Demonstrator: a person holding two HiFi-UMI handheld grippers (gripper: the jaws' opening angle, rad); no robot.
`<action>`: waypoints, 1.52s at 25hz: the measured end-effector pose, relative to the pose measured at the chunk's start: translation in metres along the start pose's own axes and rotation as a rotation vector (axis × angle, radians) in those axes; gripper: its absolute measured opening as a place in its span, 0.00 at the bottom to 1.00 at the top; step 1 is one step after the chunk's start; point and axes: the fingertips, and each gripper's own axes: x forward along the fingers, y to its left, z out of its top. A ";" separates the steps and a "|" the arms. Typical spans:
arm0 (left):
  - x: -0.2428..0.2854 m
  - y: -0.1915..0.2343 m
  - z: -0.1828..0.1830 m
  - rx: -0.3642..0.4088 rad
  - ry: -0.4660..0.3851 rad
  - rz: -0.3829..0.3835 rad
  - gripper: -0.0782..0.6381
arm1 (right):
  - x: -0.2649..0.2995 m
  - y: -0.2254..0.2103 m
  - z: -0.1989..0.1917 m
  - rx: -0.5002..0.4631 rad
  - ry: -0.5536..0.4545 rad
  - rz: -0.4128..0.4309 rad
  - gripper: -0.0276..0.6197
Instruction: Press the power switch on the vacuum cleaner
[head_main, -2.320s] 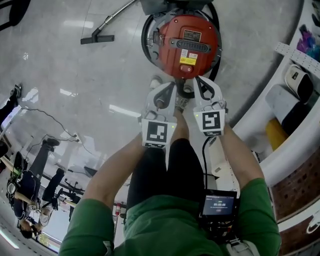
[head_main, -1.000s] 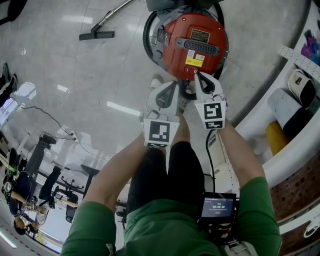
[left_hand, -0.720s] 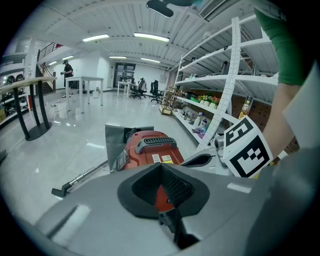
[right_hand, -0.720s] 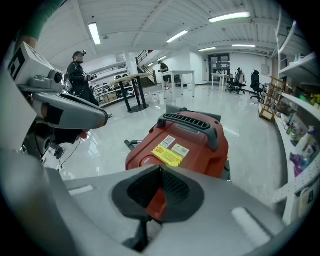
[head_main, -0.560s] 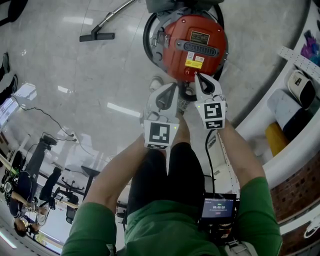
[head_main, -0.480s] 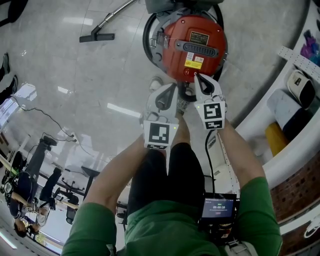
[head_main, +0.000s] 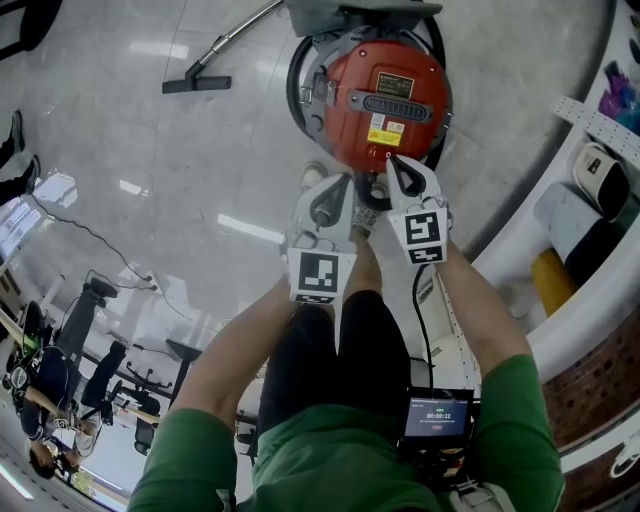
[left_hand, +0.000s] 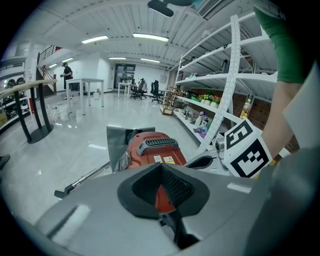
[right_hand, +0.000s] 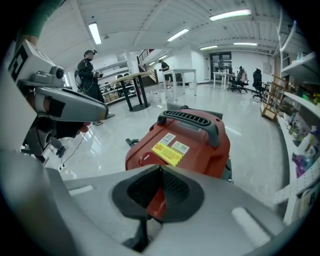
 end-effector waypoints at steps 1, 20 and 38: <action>-0.001 -0.001 0.000 0.001 -0.001 0.002 0.12 | 0.000 0.000 -0.001 -0.006 0.003 0.003 0.05; -0.070 -0.013 0.121 0.070 -0.135 0.032 0.12 | -0.124 -0.011 0.117 -0.079 -0.129 -0.006 0.05; -0.262 -0.039 0.310 0.083 -0.478 0.024 0.12 | -0.387 0.035 0.295 0.010 -0.546 -0.189 0.05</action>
